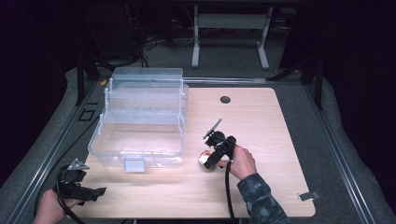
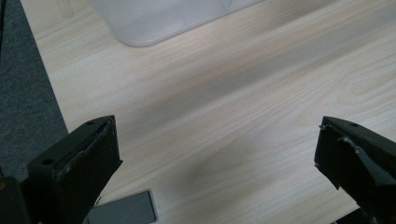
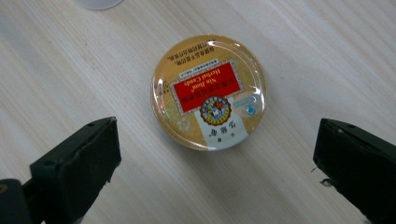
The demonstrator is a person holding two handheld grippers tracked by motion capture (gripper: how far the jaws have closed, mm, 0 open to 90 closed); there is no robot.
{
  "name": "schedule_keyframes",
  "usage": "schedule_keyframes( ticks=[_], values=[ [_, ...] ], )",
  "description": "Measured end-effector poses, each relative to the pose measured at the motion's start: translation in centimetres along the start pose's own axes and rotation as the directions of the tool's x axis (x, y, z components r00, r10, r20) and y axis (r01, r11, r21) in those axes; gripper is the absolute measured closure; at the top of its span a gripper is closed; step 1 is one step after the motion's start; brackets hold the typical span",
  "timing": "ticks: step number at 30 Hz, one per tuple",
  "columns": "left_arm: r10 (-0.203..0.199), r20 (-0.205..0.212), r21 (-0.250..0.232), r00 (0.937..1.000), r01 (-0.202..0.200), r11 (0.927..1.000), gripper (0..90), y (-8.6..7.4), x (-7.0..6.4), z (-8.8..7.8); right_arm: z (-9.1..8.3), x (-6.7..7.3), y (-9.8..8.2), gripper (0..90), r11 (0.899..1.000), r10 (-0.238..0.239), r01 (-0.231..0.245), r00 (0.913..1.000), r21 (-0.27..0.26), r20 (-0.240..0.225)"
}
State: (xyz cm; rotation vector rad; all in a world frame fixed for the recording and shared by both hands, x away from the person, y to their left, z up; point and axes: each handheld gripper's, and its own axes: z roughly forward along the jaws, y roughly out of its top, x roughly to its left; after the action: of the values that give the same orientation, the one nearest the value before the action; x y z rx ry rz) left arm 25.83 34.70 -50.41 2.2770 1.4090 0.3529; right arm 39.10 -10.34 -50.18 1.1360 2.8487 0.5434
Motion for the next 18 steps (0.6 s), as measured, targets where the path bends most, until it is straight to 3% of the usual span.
schedule_keyframes(
  ticks=[1, 3, 7, 18],
  values=[
    [0.000, 0.000, 0.000, 1.0000, 0.000, 1.0000, 0.0, 0.0, 0.0, 0.0, 0.0, 0.0, 0.0, 0.0, 1.000, 0.000, 0.000, 1.0000, 0.000, 0.000],
    [-0.003, 0.002, 0.000, 1.0000, 0.003, 1.0000, 0.0, -0.1, 0.1, 0.0, 0.3, 0.3, 0.5, 0.0, 0.999, -0.010, 0.007, 0.9982, 0.038, 0.060],
    [-0.005, 0.003, -0.002, 1.0000, 0.005, 1.0000, 0.0, -0.1, 0.0, 0.0, 1.3, 0.4, 1.2, 0.5, 0.999, -0.013, 0.011, 0.9990, 0.042, 0.042],
    [-0.005, 0.000, 0.000, 1.0000, 0.005, 1.0000, 0.0, -0.1, 0.2, -0.2, 3.2, 0.9, 2.2, 9.1, 0.995, -0.043, 0.038, 0.9974, 0.087, 0.058]
  ],
)
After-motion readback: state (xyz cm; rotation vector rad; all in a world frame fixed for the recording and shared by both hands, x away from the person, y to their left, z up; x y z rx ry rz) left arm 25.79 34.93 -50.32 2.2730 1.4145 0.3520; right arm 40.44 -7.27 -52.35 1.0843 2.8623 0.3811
